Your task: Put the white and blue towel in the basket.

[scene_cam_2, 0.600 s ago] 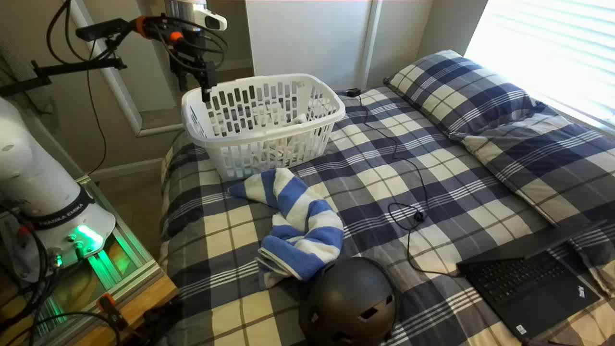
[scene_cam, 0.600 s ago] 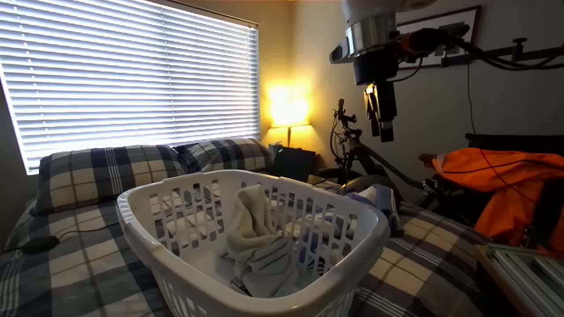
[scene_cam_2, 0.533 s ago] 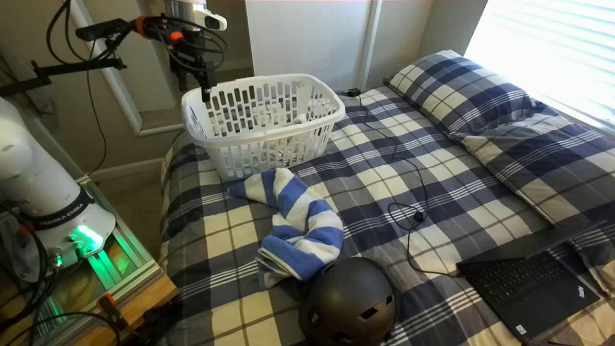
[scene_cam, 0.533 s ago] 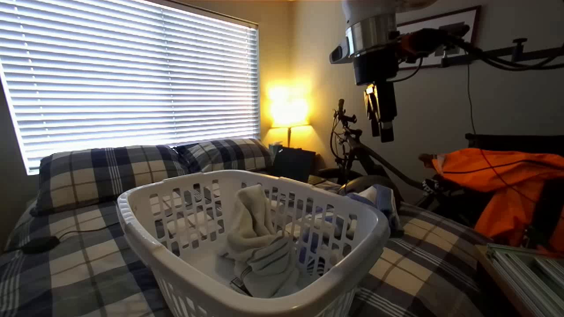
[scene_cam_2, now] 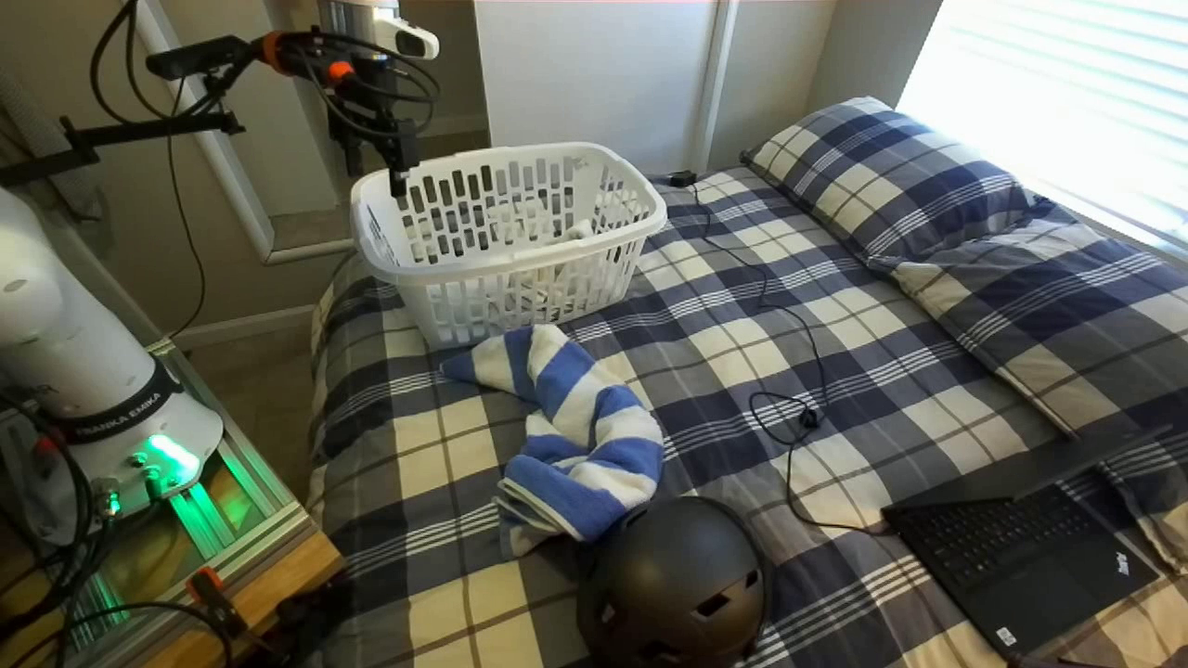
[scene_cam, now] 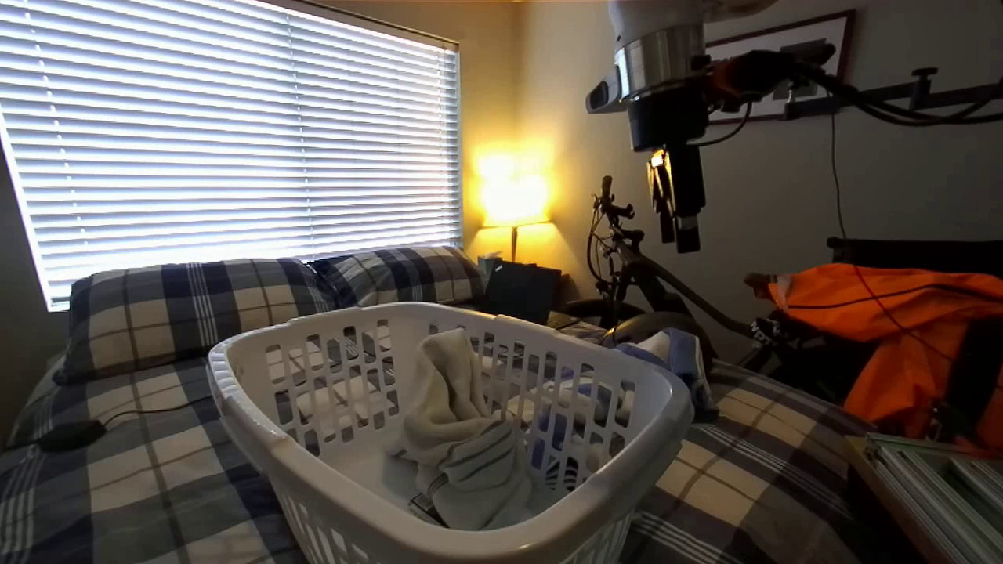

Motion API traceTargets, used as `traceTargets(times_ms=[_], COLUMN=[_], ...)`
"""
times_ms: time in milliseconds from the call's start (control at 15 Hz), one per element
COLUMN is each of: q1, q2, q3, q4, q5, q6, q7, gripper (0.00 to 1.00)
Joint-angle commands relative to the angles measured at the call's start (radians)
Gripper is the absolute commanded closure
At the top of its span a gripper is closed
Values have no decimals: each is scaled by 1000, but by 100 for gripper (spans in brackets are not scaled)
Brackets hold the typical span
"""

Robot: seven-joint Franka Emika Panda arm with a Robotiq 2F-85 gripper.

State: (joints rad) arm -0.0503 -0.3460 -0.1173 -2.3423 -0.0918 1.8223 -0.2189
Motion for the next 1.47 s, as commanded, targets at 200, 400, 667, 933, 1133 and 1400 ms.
traceTargets(times_ms=[200,400,667,933,1133,1400], q1=[-69,-113,-173,-209,-223,-233], q2=[71,128,213,313,391,484], q3=[-60,-99,-133,-144,-153,-176], q4=[-10,-27,-31,-10,11,35], q5=[-6,-52,-152,-280,-377,-503], q6=[-1,12,66,166,220,344], q7=[-2,-23,18,117,198,236], gripper=[0,0,0,0,0,0])
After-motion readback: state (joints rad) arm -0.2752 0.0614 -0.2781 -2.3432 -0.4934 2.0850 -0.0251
